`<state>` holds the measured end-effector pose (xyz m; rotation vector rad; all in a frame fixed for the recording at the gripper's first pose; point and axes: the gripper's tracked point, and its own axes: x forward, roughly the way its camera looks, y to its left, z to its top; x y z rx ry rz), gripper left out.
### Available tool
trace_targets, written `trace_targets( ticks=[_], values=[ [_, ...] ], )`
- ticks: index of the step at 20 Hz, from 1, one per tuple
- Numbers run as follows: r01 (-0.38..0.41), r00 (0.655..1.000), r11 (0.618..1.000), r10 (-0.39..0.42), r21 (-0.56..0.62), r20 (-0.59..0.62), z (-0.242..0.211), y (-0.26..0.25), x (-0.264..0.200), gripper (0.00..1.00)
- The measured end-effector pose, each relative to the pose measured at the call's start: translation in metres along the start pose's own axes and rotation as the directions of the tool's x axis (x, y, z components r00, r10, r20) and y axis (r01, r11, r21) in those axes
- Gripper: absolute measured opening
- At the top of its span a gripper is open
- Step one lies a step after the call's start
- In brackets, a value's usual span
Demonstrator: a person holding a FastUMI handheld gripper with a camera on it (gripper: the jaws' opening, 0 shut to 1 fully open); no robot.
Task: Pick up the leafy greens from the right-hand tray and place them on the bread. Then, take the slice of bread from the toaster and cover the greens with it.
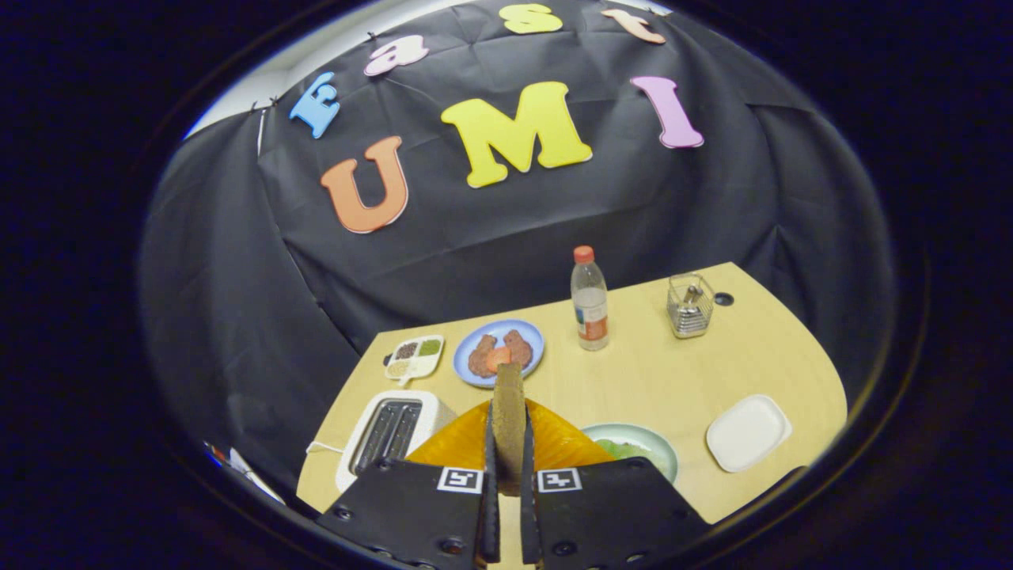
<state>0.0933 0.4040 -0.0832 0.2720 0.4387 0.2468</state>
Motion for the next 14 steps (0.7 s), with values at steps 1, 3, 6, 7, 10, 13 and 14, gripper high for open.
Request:
trace_targets(
  ticks=[1, 3, 6, 7, 10, 13, 14],
  values=[
    [-0.002, 1.000, 1.000, 0.002, -0.003, -0.014, -0.009, -0.005, 0.006, 0.10],
    [-0.006, 0.999, 1.000, 0.006, -0.008, -0.040, -0.028, -0.016, 0.015, 0.10],
    [-0.019, 0.997, 1.000, 0.019, 0.001, -0.080, -0.055, -0.030, 0.027, 0.10],
    [-0.024, 0.995, 1.000, 0.023, -0.002, -0.098, -0.066, -0.034, 0.030, 0.10],
    [-0.053, 0.990, 0.998, 0.050, -0.019, -0.136, -0.086, -0.045, 0.039, 0.10],
    [-0.062, 0.988, 0.998, 0.058, -0.026, -0.143, -0.096, -0.057, 0.046, 0.10],
    [-0.053, 0.989, 0.998, 0.047, -0.038, -0.143, -0.098, -0.064, 0.047, 0.10]
  ],
)
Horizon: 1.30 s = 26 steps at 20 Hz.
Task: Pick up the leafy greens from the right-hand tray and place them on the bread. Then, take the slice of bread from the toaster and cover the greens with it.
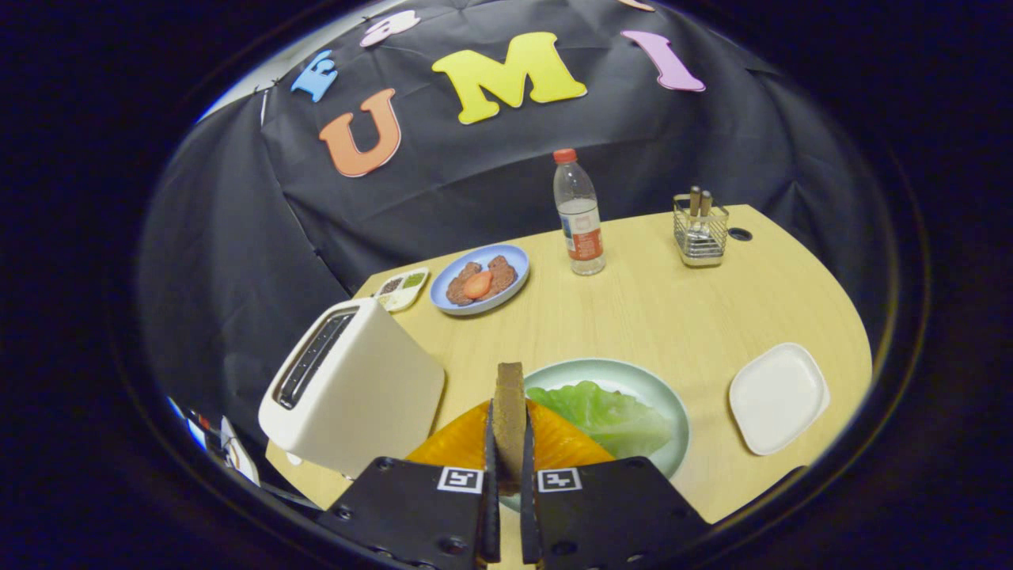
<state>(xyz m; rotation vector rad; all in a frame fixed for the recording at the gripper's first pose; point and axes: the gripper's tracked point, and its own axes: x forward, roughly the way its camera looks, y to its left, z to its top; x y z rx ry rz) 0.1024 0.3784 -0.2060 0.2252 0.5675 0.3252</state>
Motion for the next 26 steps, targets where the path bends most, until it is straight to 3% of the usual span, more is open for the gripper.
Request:
trace_targets(
  ticks=[3, 4, 7, 11, 12, 15, 18, 22, 26],
  values=[
    [0.058, 0.998, 0.997, -0.057, -0.051, 0.017, 0.002, -0.022, 0.000, 0.14],
    [0.069, 0.998, 0.996, -0.069, -0.061, 0.015, 0.002, -0.028, 0.001, 0.24],
    [0.097, 0.995, 0.993, -0.096, -0.063, 0.018, 0.002, -0.046, 0.002, 0.37],
    [0.130, 0.991, 0.990, -0.128, -0.057, 0.027, 0.004, -0.066, 0.000, 0.70],
    [0.130, 0.991, 0.991, -0.128, -0.043, 0.044, 0.010, -0.069, -0.003, 0.75],
    [0.142, 0.985, 0.989, -0.136, -0.046, 0.106, 0.029, -0.074, -0.019, 0.76],
    [0.168, 0.972, 0.983, -0.154, -0.068, 0.175, 0.057, -0.082, -0.043, 0.95],
    [0.197, 0.949, 0.975, -0.163, -0.104, 0.270, 0.104, -0.096, -0.092, 0.96],
    [0.256, 0.894, 0.958, -0.183, -0.131, 0.408, 0.167, -0.117, -0.164, 0.96]
  ],
)
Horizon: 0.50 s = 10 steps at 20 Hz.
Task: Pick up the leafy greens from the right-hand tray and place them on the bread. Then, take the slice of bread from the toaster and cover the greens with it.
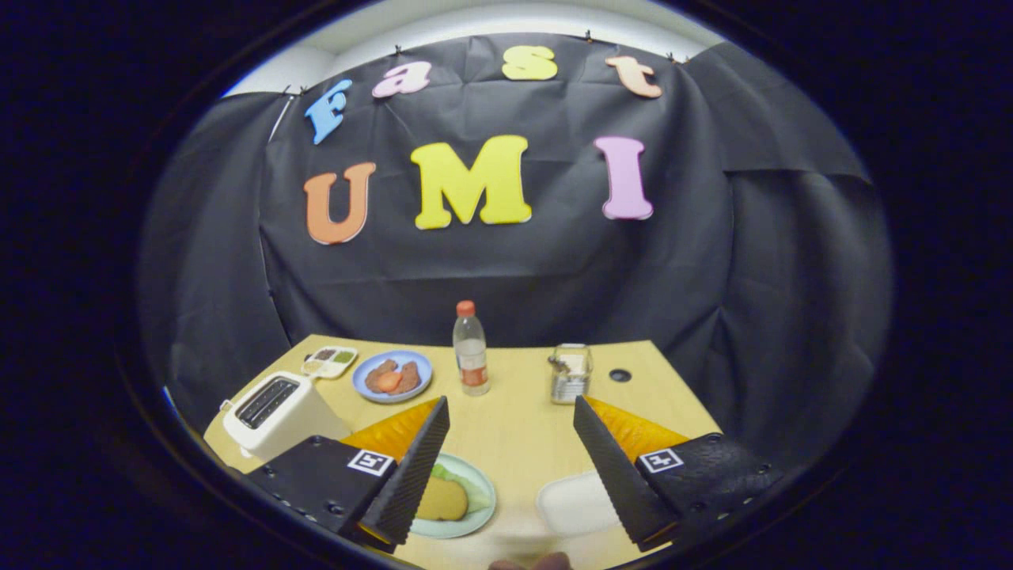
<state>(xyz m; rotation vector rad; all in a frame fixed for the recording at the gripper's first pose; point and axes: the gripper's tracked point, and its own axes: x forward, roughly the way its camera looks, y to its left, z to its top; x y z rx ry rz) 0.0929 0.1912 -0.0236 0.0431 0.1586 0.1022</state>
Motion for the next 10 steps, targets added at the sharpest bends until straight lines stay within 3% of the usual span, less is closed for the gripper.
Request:
trace_targets(
  ticks=[5, 10],
  values=[
    [0.066, 0.988, 0.997, -0.060, -0.038, 0.143, 0.077, -0.059, -0.055, 0.96],
    [0.085, 0.973, 0.996, -0.088, 0.026, 0.215, 0.121, -0.101, -0.103, 0.96]
  ],
)
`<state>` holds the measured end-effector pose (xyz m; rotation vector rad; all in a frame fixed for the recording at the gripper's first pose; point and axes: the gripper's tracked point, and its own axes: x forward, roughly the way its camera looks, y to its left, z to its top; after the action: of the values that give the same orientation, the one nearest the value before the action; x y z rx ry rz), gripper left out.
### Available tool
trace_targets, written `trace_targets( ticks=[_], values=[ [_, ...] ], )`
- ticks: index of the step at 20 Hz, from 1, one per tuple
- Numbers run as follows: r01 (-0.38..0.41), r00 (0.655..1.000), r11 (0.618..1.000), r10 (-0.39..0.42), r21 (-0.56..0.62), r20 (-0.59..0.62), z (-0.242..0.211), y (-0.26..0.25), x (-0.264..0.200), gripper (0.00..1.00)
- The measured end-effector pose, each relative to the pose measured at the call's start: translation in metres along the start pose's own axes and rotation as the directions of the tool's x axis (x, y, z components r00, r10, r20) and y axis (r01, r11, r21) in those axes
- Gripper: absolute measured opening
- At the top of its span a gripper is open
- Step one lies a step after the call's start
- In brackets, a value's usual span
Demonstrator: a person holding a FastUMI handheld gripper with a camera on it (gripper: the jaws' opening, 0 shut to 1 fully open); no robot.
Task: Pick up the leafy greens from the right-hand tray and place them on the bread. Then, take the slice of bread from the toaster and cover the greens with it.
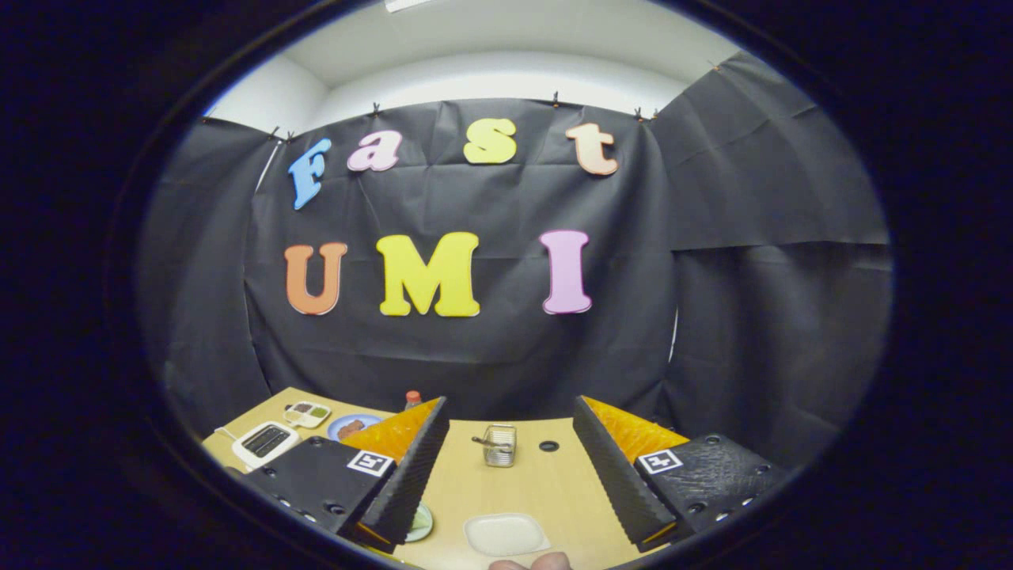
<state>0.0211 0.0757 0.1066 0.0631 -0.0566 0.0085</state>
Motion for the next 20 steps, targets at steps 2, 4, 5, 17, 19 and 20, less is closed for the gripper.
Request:
trace_targets(
  ticks=[2, 4, 5, 17, 19, 20],
  values=[
    [0.014, 0.999, 1.000, -0.014, 0.003, 0.040, 0.014, -0.016, -0.011, 0.96],
    [0.035, 0.996, 0.999, -0.036, 0.014, 0.077, 0.023, -0.029, -0.026, 0.96],
    [0.030, 0.996, 0.999, -0.031, 0.016, 0.086, 0.023, -0.026, -0.035, 0.96],
    [-0.015, 0.995, 1.000, 0.013, 0.019, 0.098, 0.024, -0.019, -0.054, 0.95],
    [-0.008, 0.995, 1.000, 0.005, 0.024, 0.096, 0.025, -0.021, -0.051, 0.95],
    [-0.006, 0.995, 1.000, 0.004, 0.023, 0.100, 0.027, -0.022, -0.049, 0.95]
  ],
)
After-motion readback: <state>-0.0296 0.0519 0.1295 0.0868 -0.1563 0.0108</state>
